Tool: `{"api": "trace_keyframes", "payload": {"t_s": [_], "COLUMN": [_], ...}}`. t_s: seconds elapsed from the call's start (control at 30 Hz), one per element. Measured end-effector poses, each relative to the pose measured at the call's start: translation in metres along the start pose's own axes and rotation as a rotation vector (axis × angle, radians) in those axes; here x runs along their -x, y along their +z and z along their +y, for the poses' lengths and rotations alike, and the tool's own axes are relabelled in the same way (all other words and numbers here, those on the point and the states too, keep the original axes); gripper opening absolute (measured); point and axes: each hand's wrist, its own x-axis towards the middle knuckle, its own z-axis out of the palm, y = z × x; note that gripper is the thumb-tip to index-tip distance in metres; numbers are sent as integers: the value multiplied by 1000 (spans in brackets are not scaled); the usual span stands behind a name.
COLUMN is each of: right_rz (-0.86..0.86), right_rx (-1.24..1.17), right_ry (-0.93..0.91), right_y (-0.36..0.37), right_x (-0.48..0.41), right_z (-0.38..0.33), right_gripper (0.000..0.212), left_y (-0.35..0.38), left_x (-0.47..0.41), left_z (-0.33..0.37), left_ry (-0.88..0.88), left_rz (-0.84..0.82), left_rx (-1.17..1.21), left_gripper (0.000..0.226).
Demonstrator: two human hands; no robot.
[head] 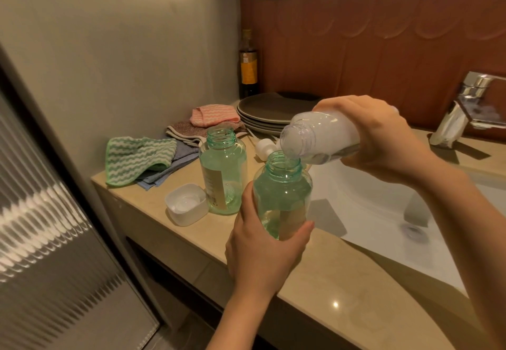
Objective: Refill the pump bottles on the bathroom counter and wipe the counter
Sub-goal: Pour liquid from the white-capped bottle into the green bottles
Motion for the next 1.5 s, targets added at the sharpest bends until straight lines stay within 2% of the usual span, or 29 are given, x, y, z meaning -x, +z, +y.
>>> {"api": "trace_keyframes", "payload": {"t_s": [1.27, 1.5], "right_rz": [3, 2], "right_rx": [19, 26], "right_ry": [-16, -14], "right_y": [-3, -3], "right_x": [-1, -1], "right_z": [-3, -2], "right_gripper": [77, 76], "left_y": [-5, -4], "left_x": [2, 1], "left_z": [5, 3], "left_ry": [-33, -16], "left_rz": [-42, -40], "left_rx": [-8, -4], "left_gripper": [111, 106]}}
